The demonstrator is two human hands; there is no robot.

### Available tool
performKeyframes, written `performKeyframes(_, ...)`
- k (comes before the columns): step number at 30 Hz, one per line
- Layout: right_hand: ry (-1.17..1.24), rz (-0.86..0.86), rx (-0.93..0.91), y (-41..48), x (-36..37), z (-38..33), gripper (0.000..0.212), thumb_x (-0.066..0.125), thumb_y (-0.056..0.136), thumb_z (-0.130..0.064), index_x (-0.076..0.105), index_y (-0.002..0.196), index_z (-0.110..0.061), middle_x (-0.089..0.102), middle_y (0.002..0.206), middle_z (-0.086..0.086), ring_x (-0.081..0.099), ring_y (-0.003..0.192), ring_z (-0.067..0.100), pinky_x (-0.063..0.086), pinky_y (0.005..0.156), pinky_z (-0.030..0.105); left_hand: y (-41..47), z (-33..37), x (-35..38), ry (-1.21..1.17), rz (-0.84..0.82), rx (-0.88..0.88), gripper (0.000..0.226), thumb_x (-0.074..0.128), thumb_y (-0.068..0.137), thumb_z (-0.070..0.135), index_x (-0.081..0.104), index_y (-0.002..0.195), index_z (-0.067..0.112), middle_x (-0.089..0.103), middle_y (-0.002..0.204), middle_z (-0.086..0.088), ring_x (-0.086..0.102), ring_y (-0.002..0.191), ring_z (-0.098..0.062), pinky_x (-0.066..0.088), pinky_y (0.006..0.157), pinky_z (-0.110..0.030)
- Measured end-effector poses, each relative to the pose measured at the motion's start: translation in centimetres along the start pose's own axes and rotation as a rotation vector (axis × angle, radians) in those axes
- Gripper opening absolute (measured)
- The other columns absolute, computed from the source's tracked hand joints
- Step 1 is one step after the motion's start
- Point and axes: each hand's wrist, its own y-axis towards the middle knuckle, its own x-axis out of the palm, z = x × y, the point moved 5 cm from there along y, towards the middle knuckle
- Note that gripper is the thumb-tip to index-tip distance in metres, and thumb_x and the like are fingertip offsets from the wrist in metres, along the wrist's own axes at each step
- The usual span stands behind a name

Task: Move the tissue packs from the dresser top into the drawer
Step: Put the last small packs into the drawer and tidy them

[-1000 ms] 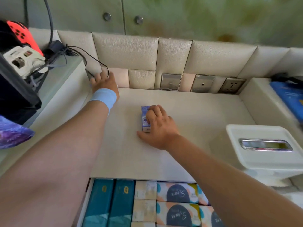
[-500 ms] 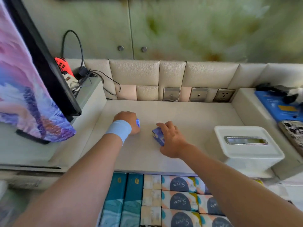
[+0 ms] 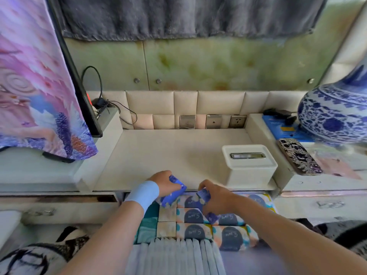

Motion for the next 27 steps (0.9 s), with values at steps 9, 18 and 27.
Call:
performKeyframes(9,0.295,-0.111,-0.012,-6.5,0.4,3.3,0.103,0.083,0.062,-0.008,0.029,0.141,-0.047,0.059,0.119,0.002,0.063,0.104,0.021,0.057,0.089,0.041,-6.0,3.9,5.5,-0.468,-0.101,0.137,0.062,0.057,0.083,0.016,0.039,0.135,0.045,0.050,0.129,0.000,0.058,0.089,-0.020,0.050,0.067,-0.026)
performKeyframes(18,0.725,-0.105,0.140,-9.3,-0.5,7.1,0.036,0.067,0.088,-0.025,0.060,0.122,-0.017,0.070,0.109,0.009,0.065,0.093,0.026,0.049,0.080,0.036,-7.0,6.4,8.8,-0.450,-0.171,0.169,0.037,0.063,0.077,0.029,0.057,0.109,0.045,0.059,0.095,0.001,0.061,0.089,-0.025,0.058,0.085,-0.044)
performKeyframes(27,1.120,-0.194,0.310,-9.6,0.1,11.9,0.052,0.065,0.088,-0.048,0.067,0.114,-0.003,0.066,0.123,0.021,0.063,0.108,0.036,0.048,0.101,0.046,-7.6,10.8,14.4,-0.122,-0.253,0.204,0.032,0.068,0.080,0.039,0.054,0.109,0.037,0.053,0.085,0.009,0.053,0.073,-0.010,0.045,0.065,-0.021)
